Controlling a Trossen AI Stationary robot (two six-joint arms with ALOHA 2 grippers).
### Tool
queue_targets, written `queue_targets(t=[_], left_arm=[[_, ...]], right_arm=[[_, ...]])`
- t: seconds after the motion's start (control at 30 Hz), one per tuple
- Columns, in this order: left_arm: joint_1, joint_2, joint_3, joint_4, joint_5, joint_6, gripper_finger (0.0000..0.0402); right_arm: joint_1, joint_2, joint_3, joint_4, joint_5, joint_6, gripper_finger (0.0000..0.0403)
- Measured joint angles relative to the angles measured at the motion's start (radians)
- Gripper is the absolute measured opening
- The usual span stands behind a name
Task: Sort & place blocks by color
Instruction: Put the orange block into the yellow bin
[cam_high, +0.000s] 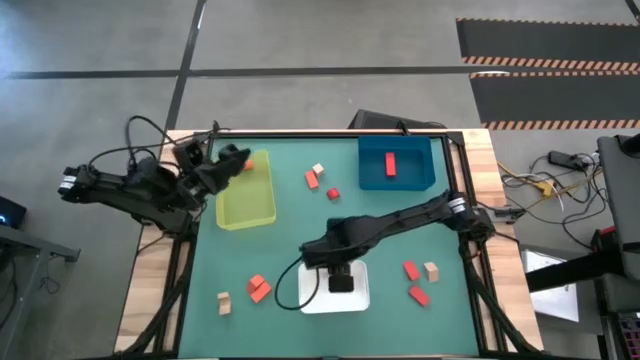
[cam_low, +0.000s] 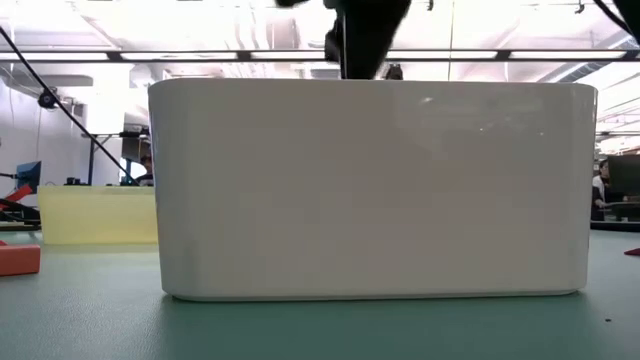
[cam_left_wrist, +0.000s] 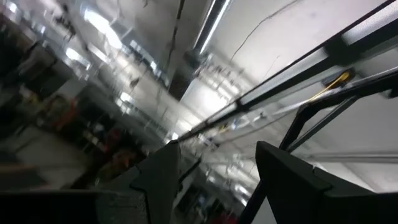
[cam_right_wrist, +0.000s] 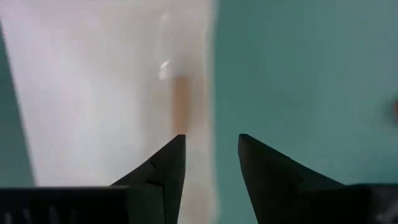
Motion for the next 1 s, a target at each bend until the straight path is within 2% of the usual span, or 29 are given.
queue_targets(t=[0.13,0.33,0.5,0.67,1.0], left_arm=[[0.0,0.005,0.004,-0.197,-0.005,-0.125,0.0194],[0.0,0.007,0.012,-0.523,-0.005,-0.349,0.0194],[0.0,0.033,0.073,-0.803,0.014,-0.497,0.0192],[-0.002,0.089,0.155,-1.064,0.128,-0.609,0.0174],[-0.044,0.305,0.325,-1.613,0.473,-0.76,0.014]], right_arm=[[-0.005,-0.092,-0.013,-0.003,0.13,-0.012,0.0124],[-0.02,-0.232,-0.076,-0.009,0.27,-0.01,0.0108],[-0.047,-0.348,-0.153,0.02,0.364,0.01,0.0096],[-0.076,-0.459,-0.268,0.115,0.401,0.04,0.0085],[-0.104,-0.626,-0.524,0.346,0.418,0.063,0.0072]])
